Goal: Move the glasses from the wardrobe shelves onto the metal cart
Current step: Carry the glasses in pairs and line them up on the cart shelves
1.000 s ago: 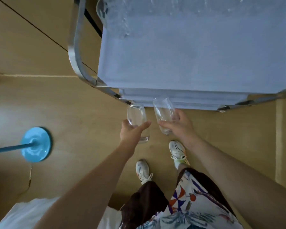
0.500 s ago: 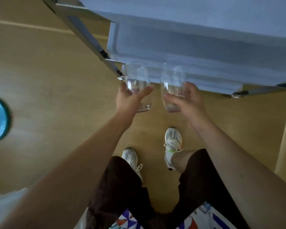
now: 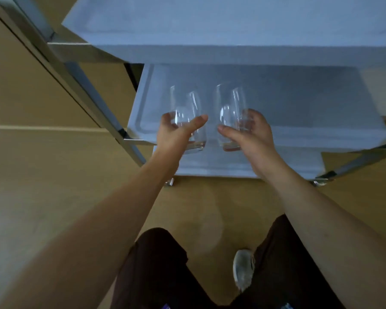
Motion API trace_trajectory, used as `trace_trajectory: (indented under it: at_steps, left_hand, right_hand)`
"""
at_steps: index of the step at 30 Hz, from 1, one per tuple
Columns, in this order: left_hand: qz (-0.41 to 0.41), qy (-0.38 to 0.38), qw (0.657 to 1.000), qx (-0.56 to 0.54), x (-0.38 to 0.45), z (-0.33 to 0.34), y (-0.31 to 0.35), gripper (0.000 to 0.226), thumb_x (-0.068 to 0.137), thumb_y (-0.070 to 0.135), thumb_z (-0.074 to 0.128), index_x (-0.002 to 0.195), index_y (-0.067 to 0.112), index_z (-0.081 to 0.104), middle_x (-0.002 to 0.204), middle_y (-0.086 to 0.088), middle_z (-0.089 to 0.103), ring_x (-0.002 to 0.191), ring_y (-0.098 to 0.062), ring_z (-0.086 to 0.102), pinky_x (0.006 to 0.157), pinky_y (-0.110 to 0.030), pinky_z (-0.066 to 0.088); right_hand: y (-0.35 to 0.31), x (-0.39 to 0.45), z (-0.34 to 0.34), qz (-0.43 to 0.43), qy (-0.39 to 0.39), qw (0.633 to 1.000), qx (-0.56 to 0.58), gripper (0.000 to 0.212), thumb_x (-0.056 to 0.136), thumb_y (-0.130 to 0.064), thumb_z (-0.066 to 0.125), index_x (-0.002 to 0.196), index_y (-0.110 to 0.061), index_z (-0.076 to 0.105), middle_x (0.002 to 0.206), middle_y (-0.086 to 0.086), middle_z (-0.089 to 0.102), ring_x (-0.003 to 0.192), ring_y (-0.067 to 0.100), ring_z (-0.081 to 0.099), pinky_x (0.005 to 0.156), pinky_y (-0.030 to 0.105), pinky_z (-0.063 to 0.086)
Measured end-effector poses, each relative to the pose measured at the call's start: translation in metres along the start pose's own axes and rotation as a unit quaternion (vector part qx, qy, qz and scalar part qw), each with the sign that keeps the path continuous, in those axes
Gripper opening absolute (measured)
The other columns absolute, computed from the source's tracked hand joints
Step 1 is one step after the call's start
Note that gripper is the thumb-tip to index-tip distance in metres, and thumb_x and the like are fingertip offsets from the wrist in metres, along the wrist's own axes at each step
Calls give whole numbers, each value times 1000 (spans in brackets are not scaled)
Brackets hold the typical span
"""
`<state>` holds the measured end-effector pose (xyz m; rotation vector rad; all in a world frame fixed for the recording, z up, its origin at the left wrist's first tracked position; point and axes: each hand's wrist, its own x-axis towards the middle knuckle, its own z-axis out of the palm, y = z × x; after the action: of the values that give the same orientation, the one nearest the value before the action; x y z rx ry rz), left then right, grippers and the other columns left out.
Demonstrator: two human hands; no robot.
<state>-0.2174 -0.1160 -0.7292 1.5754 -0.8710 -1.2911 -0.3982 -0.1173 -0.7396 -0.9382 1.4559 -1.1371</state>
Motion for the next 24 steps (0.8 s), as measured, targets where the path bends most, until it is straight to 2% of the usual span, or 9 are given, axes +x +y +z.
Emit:
trace_trajectory:
  at_steps: [3,7,12,16,18,20,22,24]
  left_hand:
    - [48,-18,999,2,20,9,-5,99,54,59,91,135,24,47,125,-2,65,103,-21,72,94,-47,58]
    - [81,-35,996,2,33,22,-9,94,58,59,89,133,22,46,124,-2,64,105,-21,70,95,-44,56]
    - [89,-59,994,24,39,57,-1,74,75,54,84,130,24,45,120,-2,64,100,-18,70,73,-28,46]
    - [128,-85,988,26,53,93,-1,79,68,58,87,128,26,46,118,-6,67,95,-17,71,79,-31,53]
    - [141,-99,985,16,59,113,-3,82,67,60,86,129,27,45,119,-7,67,97,-17,71,73,-25,53]
    - [148,-110,983,-4,63,134,-5,78,71,55,86,130,26,44,120,-7,66,99,-17,70,67,-21,54]
    - [161,-119,980,-15,63,155,-9,83,67,55,87,131,25,44,117,-2,66,98,-16,70,79,-34,60]
    - [172,-127,977,-16,65,174,-12,82,65,52,88,130,25,45,112,1,64,98,-17,70,91,-47,59]
  right_hand:
    - [13,16,-1,-34,19,999,1,85,62,-30,95,133,-26,49,117,1,56,107,25,68,71,49,63]
    - [18,27,-7,-78,30,996,19,84,68,-22,93,138,-20,47,116,1,54,104,24,68,64,42,64]
    - [17,40,-34,-103,79,991,-9,88,58,-37,95,132,-27,49,111,-3,57,102,18,67,79,48,62]
    - [15,51,-70,-132,127,983,-34,89,61,-37,96,136,-29,47,114,-4,57,105,14,64,93,41,57]
    - [17,56,-87,-148,160,975,-43,87,62,-37,95,134,-30,46,114,-4,59,104,13,65,95,37,56]
    - [22,61,-104,-160,192,967,-44,87,60,-38,95,130,-32,45,114,0,60,103,15,66,95,38,56]
    - [24,63,-118,-169,212,961,-47,85,62,-34,96,130,-32,45,116,2,61,104,15,64,95,37,55]
    - [27,67,-130,-176,220,958,-49,85,64,-29,96,132,-30,46,117,1,60,107,14,63,97,35,54]
